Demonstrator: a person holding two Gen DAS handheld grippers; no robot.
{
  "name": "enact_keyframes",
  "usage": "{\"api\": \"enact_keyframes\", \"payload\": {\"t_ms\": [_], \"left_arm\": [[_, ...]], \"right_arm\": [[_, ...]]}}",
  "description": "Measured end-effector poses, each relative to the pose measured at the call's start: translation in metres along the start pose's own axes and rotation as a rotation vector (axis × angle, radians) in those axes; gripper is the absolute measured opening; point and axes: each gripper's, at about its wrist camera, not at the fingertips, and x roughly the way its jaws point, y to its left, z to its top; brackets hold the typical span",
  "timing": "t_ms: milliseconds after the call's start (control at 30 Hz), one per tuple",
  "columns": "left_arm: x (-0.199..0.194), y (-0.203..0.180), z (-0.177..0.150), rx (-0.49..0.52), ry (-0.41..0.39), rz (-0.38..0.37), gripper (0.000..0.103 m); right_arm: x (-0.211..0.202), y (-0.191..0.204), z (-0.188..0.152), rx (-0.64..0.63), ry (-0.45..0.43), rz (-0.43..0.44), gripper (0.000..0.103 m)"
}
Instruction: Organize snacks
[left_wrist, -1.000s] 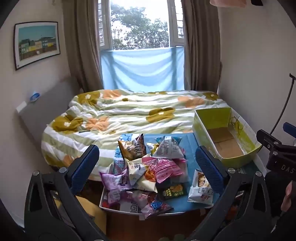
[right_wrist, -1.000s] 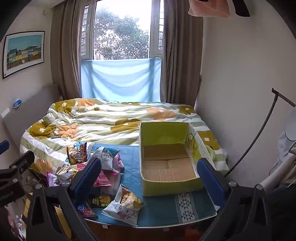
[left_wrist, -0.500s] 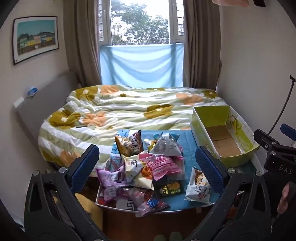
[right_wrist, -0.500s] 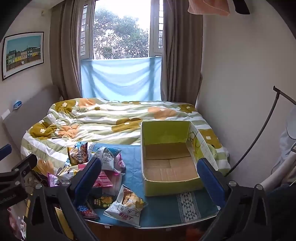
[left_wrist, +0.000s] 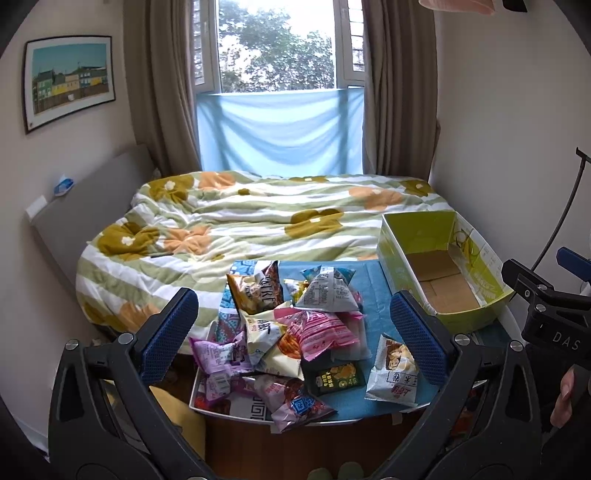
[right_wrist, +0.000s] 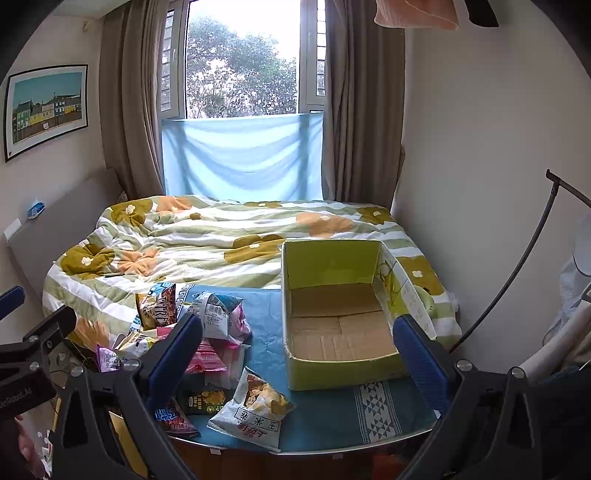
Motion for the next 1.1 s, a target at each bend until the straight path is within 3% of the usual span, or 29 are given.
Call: {"api": "enact_keyframes", "payload": {"t_ms": [1100], "left_arm": [[-0.0012,-0.0012,0.0029,-0.003,0.003,0.004,0.102]], "right_arm": [[0.0022,0.0053,0.0039,-0.001,0.005,0.013,0.103]]}}
